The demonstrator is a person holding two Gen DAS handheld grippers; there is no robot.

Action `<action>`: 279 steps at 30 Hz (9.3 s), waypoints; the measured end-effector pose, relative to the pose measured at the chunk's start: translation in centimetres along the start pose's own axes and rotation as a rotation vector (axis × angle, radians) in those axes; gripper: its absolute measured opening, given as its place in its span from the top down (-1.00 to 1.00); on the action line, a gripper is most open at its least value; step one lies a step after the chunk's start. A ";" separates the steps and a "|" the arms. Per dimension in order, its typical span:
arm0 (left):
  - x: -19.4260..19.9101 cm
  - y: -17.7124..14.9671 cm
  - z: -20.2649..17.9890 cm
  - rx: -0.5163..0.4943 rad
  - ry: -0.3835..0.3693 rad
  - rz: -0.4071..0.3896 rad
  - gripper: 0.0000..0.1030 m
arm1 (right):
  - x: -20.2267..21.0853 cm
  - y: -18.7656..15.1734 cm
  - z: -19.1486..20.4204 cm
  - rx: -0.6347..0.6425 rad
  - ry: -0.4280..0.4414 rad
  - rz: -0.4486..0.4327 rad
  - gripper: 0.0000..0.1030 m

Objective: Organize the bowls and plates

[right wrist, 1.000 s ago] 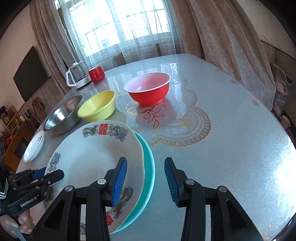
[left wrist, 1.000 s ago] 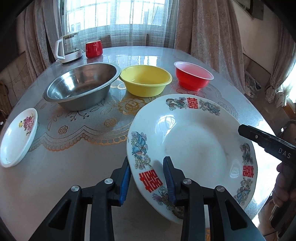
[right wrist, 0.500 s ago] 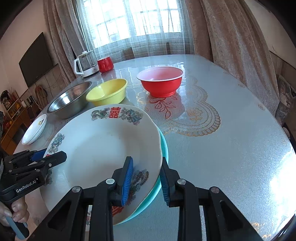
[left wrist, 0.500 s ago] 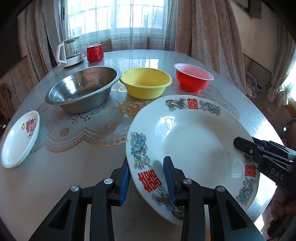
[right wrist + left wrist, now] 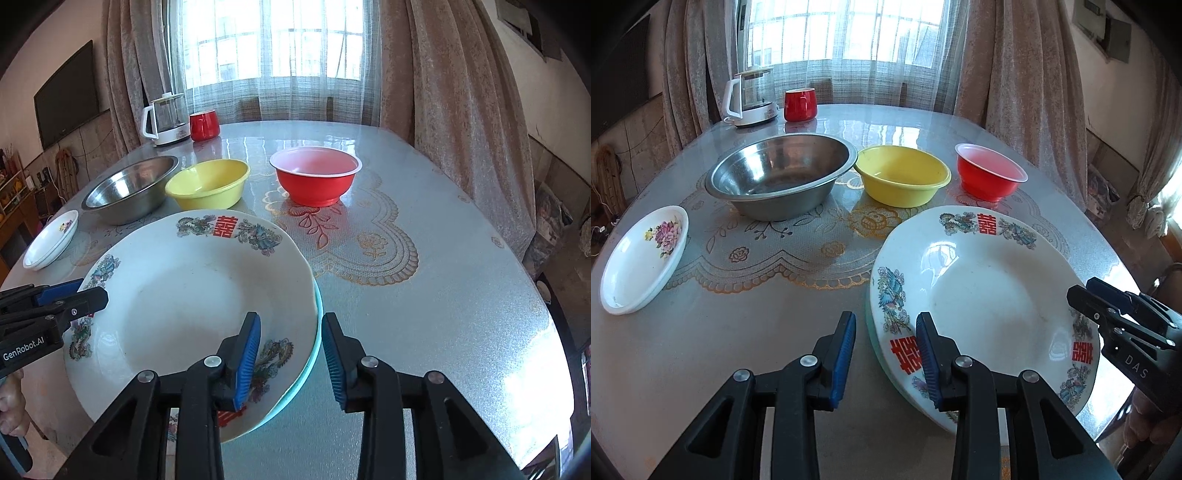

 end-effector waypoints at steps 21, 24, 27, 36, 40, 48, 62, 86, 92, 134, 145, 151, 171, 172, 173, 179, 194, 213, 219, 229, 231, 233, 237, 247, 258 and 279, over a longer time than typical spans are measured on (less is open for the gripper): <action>2.4 -1.9 8.7 0.233 0.068 -0.010 0.36 | 2.1 2.8 7.5 0.087 0.179 -0.052 0.23; 3.1 -2.4 10.3 0.257 0.097 -0.030 0.36 | 1.9 2.7 9.5 0.113 0.226 -0.031 0.23; 4.1 -2.6 12.0 0.276 0.117 -0.061 0.36 | 1.8 2.7 11.8 0.155 0.273 -0.017 0.22; 7.7 -3.2 19.6 0.382 0.202 -0.144 0.36 | 0.1 2.7 19.5 0.166 0.517 0.135 0.22; 8.7 -3.4 23.3 0.435 0.238 -0.165 0.36 | -1.2 2.6 22.7 0.145 0.590 0.220 0.22; 9.2 -3.0 28.6 0.512 0.249 -0.188 0.36 | -3.5 4.3 28.0 0.110 0.643 0.287 0.26; 4.7 -0.2 32.9 0.516 0.230 -0.098 0.44 | -9.6 7.6 34.0 0.062 0.566 0.324 0.49; 5.1 -3.5 26.6 0.387 0.175 -0.042 0.70 | -6.9 4.3 32.1 0.211 0.509 0.319 0.67; 6.6 -5.6 24.1 0.362 0.139 -0.064 0.67 | -5.4 3.0 30.5 0.212 0.530 0.332 0.62; 8.2 -6.0 20.7 0.443 0.059 -0.123 0.65 | -3.8 3.2 28.4 0.210 0.553 0.191 0.61; 10.0 -3.5 17.6 0.372 0.009 -0.182 0.65 | -1.9 4.4 25.7 0.135 0.584 0.151 0.63; 9.6 -1.8 14.3 0.311 -0.045 -0.180 0.65 | -0.8 5.2 22.1 0.074 0.559 0.114 0.63; 3.7 1.3 0.2 0.061 -0.233 -0.047 0.62 | 0.1 5.4 6.7 -0.157 0.349 0.056 0.63; 3.5 1.3 -0.4 0.052 -0.234 -0.041 0.62 | -0.1 5.3 6.1 -0.163 0.334 0.060 0.63; 3.1 1.4 -0.8 0.043 -0.233 -0.036 0.62 | -0.3 5.2 5.6 -0.170 0.318 0.068 0.63; 1.3 1.4 -2.0 0.025 -0.239 0.016 0.62 | -1.3 4.4 3.7 -0.209 0.285 0.093 0.63; -0.5 0.5 -2.9 -0.002 -0.228 0.075 0.59 | -3.3 3.4 2.6 -0.180 0.188 0.127 0.63; 0.1 0.2 -3.1 -0.001 -0.193 0.126 0.59 | -3.3 3.6 4.0 0.034 0.000 0.138 0.55; 0.2 0.2 -3.5 -0.021 -0.166 0.134 0.49 | -3.2 3.5 4.2 0.048 0.001 0.142 0.45; 0.4 -0.1 -4.0 -0.086 -0.149 0.127 0.43 | -3.1 3.5 4.2 0.052 -0.003 0.130 0.45; 0.4 -0.1 -3.9 -0.074 -0.159 0.131 0.43 | -3.1 3.5 4.0 0.033 0.014 0.128 0.44; 0.6 -0.1 -3.7 -0.066 -0.155 0.133 0.43 | -3.0 3.5 3.9 0.032 0.007 0.124 0.45; 0.8 -0.2 -3.8 -0.075 -0.135 0.125 0.43 | -2.9 3.6 3.6 0.036 -0.019 0.110 0.45; 2.3 0.1 -3.9 -0.080 -0.159 0.074 0.43 | -2.5 3.8 3.6 0.004 0.007 0.089 0.45; 1.1 -0.4 -3.9 -0.095 -0.120 0.097 0.43 | -1.9 3.6 6.1 0.045 0.089 0.059 0.45; 2.7 0.7 -1.8 -0.022 -0.085 0.007 0.43 | -1.2 2.7 5.7 -0.007 0.126 0.069 0.45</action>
Point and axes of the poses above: each gripper's, at about its wrist camera, not at the fingertips, and x roughly against the way its jaws point, z to its left, y to its top, the point moved 8 cm from there along -x, roughly the way its jaws point, and after that the axes turned 3 degrees about -y, right-handed, at the moved point
